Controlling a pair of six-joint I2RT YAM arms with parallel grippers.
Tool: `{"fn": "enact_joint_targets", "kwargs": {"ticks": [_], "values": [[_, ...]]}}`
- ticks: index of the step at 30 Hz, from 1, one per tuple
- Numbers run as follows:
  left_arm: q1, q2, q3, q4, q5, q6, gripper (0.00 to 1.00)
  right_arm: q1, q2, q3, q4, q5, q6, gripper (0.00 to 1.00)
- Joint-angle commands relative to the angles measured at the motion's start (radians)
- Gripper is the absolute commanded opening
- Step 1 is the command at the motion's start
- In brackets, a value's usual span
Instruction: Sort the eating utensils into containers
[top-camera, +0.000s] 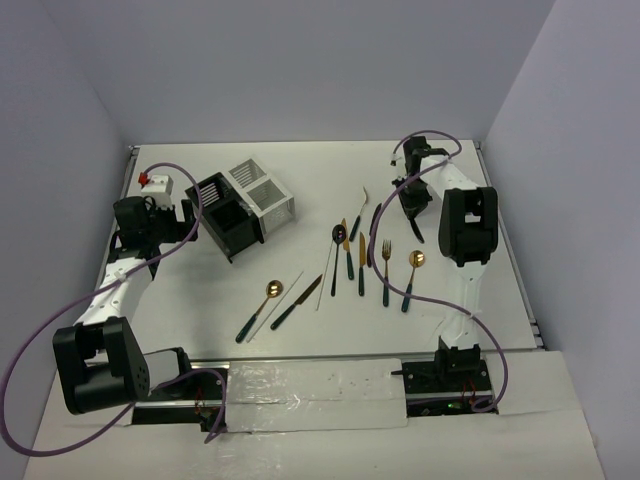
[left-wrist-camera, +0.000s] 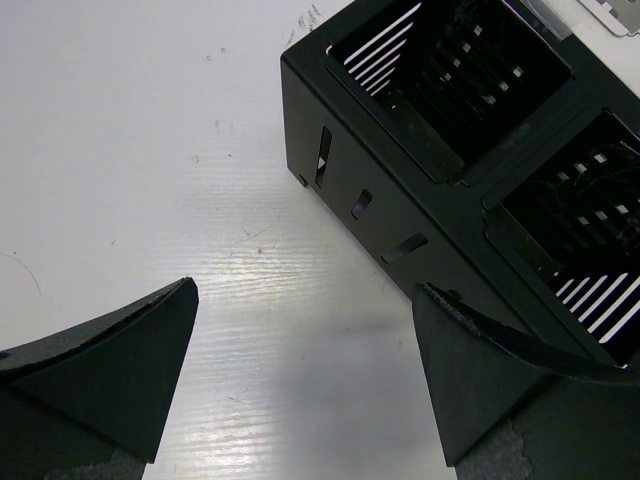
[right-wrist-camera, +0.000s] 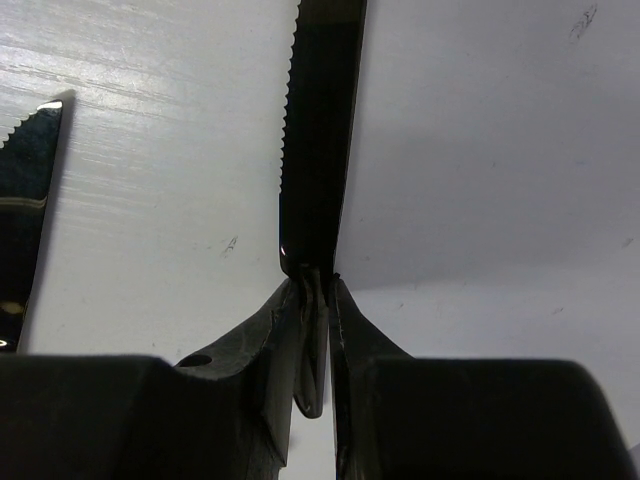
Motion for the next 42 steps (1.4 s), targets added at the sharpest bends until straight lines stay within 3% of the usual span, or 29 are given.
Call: {"fn": "enact_joint_targets", "kwargs": {"ticks": [1,27,42], "values": [[0.007,-0.011,0.048,0.030,-0.008,-0.003,0.99,0.007,-0.075,-0.021,0.042,-0.005,-0.020,0.00],[0.007,-0.009,0.046,0.032,-0.005,0.000,0.99,0.007,-0.138,-0.044,0.070,-0.047,-0.018,0.00],[0.007,-0.008,0.048,0.030,-0.003,0.000,0.99,0.021,-0.253,-0.062,0.129,-0.113,0.008,0.00]]}}
